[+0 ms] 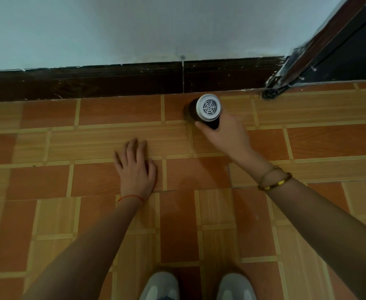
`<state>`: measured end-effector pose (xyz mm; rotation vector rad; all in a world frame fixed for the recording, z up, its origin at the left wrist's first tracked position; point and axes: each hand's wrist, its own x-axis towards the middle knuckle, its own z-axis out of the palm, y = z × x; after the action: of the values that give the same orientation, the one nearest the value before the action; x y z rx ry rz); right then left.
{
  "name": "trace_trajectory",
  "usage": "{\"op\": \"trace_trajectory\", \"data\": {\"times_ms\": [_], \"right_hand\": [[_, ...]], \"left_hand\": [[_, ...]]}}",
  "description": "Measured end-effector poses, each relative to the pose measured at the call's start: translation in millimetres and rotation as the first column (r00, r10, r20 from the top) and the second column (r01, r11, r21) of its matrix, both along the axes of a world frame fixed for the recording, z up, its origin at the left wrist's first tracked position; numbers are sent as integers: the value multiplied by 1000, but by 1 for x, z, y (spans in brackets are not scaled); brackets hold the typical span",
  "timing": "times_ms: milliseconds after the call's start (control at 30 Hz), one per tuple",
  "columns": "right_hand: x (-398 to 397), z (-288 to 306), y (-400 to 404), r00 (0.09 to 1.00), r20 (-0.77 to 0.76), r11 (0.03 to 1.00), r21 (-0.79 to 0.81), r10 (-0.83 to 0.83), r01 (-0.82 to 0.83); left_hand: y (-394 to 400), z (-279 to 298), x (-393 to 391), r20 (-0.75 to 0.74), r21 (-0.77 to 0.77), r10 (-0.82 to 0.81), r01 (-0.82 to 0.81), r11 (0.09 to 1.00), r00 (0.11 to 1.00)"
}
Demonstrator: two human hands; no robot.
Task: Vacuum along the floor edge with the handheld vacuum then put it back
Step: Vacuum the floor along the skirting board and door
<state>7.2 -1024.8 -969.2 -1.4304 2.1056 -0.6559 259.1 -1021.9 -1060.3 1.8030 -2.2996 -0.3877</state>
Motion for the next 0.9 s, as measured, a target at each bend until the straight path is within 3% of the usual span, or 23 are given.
{"op": "trace_trajectory", "data": {"times_ms": [100, 467, 900], "right_hand": [[-3, 1, -20, 999, -11, 998, -46, -39, 38], [45, -2, -73, 987, 43, 987, -34, 155, -154], [-34, 0, -38, 997, -56, 997, -56, -58, 55]], "left_hand": [[0, 0, 1, -1, -7, 0, 0, 1000, 1000], [-2, 0, 0, -20, -32, 2, -2, 999, 1000], [-3, -1, 0, -19, -13, 0, 0, 1000, 1000]]}}
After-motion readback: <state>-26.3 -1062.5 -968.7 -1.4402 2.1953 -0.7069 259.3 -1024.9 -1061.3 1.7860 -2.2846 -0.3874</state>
